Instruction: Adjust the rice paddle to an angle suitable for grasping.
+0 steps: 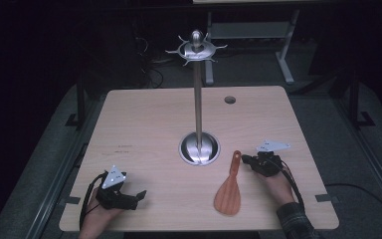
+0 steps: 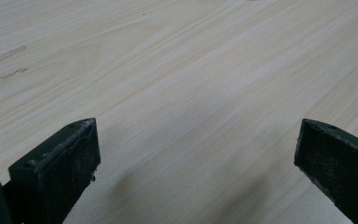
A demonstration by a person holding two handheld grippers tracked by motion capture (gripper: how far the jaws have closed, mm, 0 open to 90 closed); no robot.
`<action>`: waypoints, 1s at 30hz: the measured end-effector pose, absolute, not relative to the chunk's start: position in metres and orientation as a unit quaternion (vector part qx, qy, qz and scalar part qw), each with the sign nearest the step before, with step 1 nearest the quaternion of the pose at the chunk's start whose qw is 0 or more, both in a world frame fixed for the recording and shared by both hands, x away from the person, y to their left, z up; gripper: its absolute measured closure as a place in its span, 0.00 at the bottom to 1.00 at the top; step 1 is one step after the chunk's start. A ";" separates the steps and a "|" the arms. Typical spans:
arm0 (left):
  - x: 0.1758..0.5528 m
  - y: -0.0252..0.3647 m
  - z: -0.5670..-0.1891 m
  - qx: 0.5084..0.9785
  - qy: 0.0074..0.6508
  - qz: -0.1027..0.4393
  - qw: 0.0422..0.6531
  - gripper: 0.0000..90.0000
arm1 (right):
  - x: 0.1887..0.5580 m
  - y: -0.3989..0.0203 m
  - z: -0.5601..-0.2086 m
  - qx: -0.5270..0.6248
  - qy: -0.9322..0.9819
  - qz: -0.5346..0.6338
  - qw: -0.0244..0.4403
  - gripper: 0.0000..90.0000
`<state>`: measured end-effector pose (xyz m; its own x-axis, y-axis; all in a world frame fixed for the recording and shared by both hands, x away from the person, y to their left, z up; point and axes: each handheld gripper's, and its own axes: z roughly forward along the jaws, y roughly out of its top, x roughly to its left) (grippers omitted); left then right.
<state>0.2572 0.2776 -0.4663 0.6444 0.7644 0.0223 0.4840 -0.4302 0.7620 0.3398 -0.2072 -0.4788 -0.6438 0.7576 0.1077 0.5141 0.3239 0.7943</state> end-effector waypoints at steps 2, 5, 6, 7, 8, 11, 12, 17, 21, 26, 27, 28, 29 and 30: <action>0.257 0.278 -0.466 0.825 0.379 0.185 0.376 0.00 | 0.340 -0.205 -0.479 0.395 0.804 0.421 0.142 0.99; 0.257 0.278 -0.466 0.825 0.380 0.185 0.376 0.00 | 0.340 -0.203 -0.479 0.392 0.809 0.414 0.141 0.99; 0.257 0.278 -0.466 0.825 0.379 0.185 0.376 0.00 | 0.340 -0.202 -0.479 0.392 0.810 0.414 0.139 0.99; 0.257 0.278 -0.466 0.825 0.379 0.185 0.377 0.00 | 0.340 -0.201 -0.479 0.392 0.810 0.413 0.139 0.99; 0.257 0.278 -0.466 0.825 0.379 0.185 0.377 0.00 | 0.340 -0.201 -0.479 0.392 0.810 0.413 0.139 0.99; 0.257 0.278 -0.466 0.825 0.379 0.185 0.376 0.00 | 0.339 -0.199 -0.479 0.389 0.812 0.412 0.138 0.99; 0.257 0.278 -0.466 0.824 0.380 0.184 0.376 0.00 | 0.339 -0.199 -0.479 0.388 0.812 0.413 0.137 0.99; 0.257 0.278 -0.467 0.823 0.383 0.184 0.378 0.00 | 0.339 -0.195 -0.479 0.384 0.815 0.412 0.135 0.99; 0.256 0.278 -0.466 0.823 0.382 0.184 0.378 0.00 | 0.338 -0.193 -0.479 0.382 0.817 0.411 0.134 0.99; 0.256 0.278 -0.466 0.822 0.384 0.184 0.378 0.00 | 0.337 -0.189 -0.479 0.376 0.820 0.412 0.132 0.99; 0.256 0.279 -0.467 0.823 0.384 0.184 0.377 0.00 | 0.337 -0.188 -0.479 0.374 0.822 0.409 0.131 0.99; 0.256 0.279 -0.467 0.822 0.383 0.185 0.378 0.00 | 0.337 -0.186 -0.479 0.368 0.825 0.409 0.132 0.99; 0.256 0.279 -0.467 0.822 0.385 0.184 0.378 0.00 | 0.337 -0.186 -0.479 0.368 0.825 0.409 0.132 0.99; 0.256 0.279 -0.467 0.822 0.384 0.184 0.378 0.00 | 0.336 -0.184 -0.479 0.367 0.825 0.409 0.132 0.99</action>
<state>0.2563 0.2787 -0.4665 0.6367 0.7710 0.0124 0.4918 -0.4184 0.7636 0.3363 -0.1839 -0.4794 -0.6955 0.7139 0.0821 0.4979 0.3964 0.7713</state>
